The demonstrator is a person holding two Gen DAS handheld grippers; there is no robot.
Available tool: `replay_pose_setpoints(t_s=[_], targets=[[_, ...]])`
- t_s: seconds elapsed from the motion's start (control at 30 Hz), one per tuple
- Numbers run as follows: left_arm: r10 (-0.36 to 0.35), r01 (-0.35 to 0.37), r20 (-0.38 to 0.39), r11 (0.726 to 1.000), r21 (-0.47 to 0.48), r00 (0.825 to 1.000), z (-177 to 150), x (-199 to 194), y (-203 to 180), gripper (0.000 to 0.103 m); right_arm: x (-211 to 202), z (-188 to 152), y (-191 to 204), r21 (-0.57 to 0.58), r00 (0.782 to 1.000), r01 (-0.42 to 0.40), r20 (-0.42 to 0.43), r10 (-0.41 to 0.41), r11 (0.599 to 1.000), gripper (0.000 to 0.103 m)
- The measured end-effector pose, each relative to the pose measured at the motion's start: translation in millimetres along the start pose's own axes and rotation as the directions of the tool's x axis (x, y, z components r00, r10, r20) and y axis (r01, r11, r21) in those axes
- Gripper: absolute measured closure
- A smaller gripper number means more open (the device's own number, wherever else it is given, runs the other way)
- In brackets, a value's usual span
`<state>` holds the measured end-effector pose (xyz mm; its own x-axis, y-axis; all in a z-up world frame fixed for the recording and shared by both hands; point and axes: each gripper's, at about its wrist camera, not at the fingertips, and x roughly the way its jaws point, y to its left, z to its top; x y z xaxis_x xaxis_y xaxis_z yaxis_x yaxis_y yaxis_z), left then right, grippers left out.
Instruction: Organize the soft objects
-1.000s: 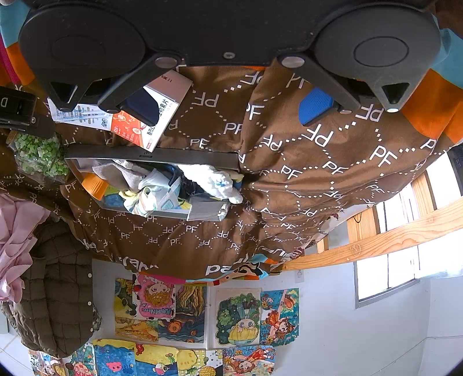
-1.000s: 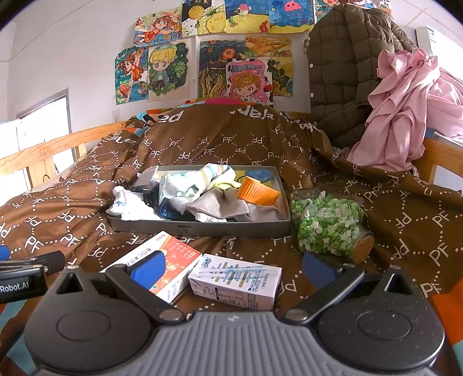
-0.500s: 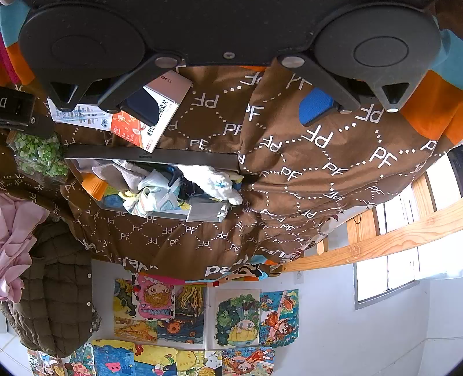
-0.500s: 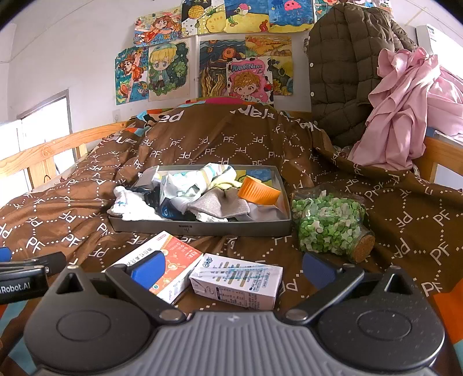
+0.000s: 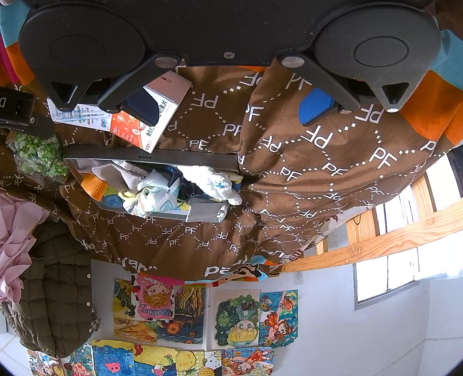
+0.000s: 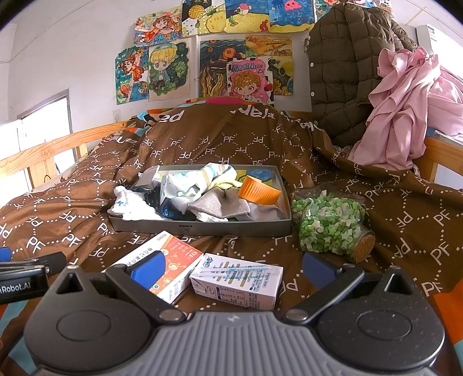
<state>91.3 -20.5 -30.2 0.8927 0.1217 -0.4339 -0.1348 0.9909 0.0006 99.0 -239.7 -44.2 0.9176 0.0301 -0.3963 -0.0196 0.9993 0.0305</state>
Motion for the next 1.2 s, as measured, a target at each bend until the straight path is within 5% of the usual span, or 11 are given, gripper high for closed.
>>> replay_pose_setpoints(t_s=[1.2], targets=[[0.011,-0.011,-0.040,1.000,0.009,0.999,-5.9,-5.6,0.7,0.001,0.2,-0.7,1.2,0.006,1.000,-0.005,-0.009,0.005,1.000,0.000]])
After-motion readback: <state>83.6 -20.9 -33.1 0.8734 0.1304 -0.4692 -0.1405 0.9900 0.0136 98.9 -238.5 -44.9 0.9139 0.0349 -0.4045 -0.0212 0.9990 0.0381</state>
